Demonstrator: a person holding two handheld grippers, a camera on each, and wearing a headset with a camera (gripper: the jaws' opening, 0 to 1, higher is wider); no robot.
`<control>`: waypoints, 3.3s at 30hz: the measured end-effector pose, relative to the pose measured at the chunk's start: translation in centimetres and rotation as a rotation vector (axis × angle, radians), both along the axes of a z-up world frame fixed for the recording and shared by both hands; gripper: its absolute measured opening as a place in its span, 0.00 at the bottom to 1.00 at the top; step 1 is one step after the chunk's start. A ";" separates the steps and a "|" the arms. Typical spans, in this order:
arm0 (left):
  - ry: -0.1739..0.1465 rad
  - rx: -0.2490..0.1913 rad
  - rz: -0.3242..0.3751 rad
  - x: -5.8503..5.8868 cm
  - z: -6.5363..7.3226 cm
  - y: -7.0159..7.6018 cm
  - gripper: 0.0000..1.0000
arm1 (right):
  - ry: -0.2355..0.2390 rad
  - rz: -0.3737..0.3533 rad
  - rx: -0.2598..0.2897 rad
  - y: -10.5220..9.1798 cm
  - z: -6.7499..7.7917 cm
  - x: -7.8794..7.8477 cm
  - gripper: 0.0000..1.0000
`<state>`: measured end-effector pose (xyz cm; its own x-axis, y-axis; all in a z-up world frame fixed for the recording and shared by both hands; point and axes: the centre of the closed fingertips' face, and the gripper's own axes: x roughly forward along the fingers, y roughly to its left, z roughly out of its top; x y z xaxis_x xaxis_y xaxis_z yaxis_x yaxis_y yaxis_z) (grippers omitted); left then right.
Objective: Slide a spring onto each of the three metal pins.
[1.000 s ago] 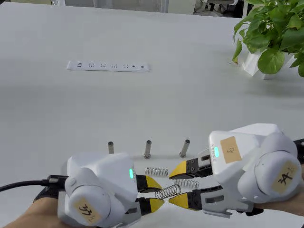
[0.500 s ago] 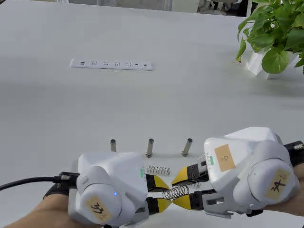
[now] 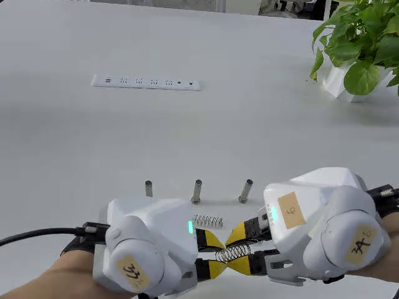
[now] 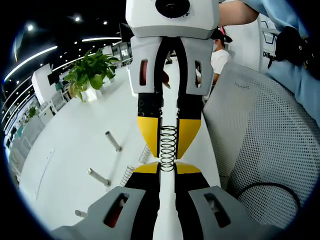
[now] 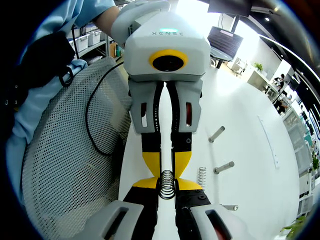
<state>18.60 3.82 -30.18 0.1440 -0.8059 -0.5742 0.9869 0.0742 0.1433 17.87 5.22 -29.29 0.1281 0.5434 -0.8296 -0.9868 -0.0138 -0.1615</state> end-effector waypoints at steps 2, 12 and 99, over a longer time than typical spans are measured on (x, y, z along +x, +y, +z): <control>0.003 0.000 -0.001 0.0 0.0 0.0 0.06 | 0.002 0.001 0.002 0.0 0.0 0.0 0.09; 0.019 -0.018 0.010 0.0 0.1 -0.2 0.06 | 0.011 -0.001 -0.001 -0.1 0.1 0.0 0.08; 0.066 -0.166 0.752 5.6 -0.7 12.6 0.99 | -0.021 0.379 -0.259 5.3 1.5 9.7 0.08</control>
<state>24.20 16.42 -30.84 0.6566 -0.5814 -0.4805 0.6687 0.7434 0.0143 27.56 10.48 -27.76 -0.0208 0.3300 -0.9438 -0.9010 -0.4154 -0.1254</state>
